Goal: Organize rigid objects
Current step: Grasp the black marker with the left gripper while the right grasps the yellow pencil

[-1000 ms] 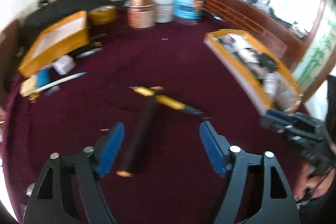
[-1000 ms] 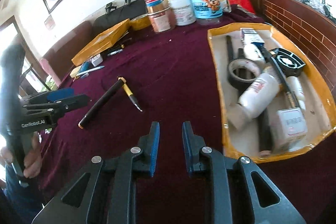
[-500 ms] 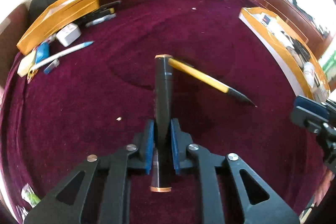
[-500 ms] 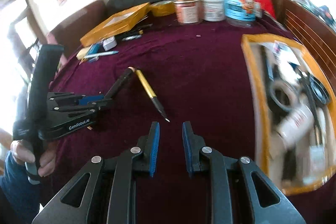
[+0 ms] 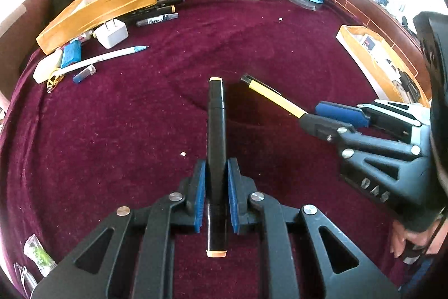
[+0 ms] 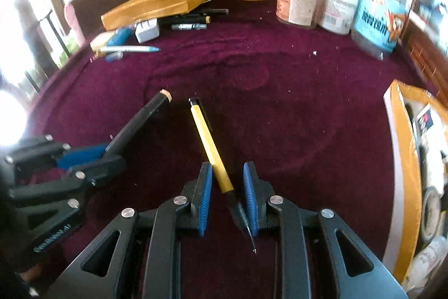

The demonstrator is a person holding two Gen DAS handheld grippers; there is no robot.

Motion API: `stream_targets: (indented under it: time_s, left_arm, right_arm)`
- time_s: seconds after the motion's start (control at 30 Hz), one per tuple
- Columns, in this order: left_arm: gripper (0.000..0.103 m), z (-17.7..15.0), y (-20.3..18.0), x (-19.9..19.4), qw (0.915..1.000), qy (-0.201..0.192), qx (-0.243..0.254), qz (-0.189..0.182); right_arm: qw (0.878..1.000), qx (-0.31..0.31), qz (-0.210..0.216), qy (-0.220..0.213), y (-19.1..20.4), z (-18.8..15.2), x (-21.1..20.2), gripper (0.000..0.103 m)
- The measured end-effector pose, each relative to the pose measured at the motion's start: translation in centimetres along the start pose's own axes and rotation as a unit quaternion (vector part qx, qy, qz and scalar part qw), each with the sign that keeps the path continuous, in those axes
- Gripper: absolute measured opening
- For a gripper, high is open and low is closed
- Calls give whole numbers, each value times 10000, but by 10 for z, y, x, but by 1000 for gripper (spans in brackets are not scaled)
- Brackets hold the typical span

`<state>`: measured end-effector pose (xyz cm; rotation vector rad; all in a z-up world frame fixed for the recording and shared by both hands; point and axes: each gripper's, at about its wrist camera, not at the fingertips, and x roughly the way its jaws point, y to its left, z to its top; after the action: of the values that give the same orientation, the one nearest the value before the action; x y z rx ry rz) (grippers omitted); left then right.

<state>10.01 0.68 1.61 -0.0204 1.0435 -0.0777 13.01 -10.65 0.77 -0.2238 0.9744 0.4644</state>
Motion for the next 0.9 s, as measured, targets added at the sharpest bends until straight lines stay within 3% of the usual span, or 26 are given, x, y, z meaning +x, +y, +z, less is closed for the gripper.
stream_targets:
  time_s: [0.03, 0.17, 0.4, 0.9]
  left_arm:
    - [12, 0, 0, 0, 10000, -2, -25, -5]
    - [12, 0, 0, -1, 10000, -41, -48, 39]
    - [13, -2, -3, 0, 9998, -149, -43, 151]
    - [12, -3, -4, -5, 9995, -278, -59, 155]
  right_arm:
    - [10000, -61, -28, -19, 2, 0, 0, 11]
    - [9988, -288, -225, -316, 11, -9, -2, 10]
    - [9987, 36, 300, -399, -1, -12, -10, 7]
    - [9970, 272, 573, -445, -8, -13, -14, 7]
